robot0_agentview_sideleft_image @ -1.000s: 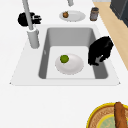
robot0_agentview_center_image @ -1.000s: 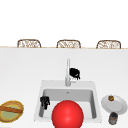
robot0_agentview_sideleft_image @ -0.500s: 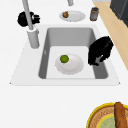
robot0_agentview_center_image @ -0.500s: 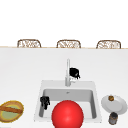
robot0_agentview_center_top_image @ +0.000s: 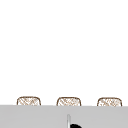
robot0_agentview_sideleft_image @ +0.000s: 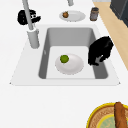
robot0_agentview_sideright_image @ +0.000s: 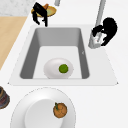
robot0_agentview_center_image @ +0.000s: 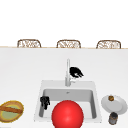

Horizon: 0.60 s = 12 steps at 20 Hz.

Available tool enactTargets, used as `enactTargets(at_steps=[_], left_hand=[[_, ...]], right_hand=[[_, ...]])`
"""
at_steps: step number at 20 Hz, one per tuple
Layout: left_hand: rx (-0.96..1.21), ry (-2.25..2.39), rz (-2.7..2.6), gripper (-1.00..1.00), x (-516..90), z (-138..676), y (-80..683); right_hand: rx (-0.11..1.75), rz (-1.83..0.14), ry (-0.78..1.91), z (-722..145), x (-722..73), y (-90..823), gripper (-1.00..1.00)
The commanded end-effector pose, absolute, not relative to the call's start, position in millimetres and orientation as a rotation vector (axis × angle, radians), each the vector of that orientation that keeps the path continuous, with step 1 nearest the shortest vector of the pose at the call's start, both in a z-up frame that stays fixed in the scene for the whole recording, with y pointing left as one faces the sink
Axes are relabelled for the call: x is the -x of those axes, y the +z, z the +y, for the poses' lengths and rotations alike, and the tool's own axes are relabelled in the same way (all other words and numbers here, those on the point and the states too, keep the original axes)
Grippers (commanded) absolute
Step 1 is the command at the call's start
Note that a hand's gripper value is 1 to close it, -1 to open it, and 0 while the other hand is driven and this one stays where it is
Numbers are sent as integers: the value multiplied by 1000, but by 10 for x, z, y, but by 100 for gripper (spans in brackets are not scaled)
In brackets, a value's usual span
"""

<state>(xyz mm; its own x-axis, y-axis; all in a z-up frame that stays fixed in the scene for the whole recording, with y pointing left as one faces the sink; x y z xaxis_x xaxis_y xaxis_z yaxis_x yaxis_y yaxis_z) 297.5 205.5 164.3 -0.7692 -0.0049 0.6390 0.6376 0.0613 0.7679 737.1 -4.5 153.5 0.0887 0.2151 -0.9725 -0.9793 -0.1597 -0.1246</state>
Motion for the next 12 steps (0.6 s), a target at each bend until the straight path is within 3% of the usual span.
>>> enactTargets(at_steps=[1, 12], left_hand=[[629, -1757, -1865, 0, -2975, 2055, 1643], [629, -1757, -1865, 0, -2975, 2055, 1643]], right_hand=[[1110, 819, 1402, -139, -7399, 1609, -100], [885, 680, 1509, -310, -7411, 1693, -100]])
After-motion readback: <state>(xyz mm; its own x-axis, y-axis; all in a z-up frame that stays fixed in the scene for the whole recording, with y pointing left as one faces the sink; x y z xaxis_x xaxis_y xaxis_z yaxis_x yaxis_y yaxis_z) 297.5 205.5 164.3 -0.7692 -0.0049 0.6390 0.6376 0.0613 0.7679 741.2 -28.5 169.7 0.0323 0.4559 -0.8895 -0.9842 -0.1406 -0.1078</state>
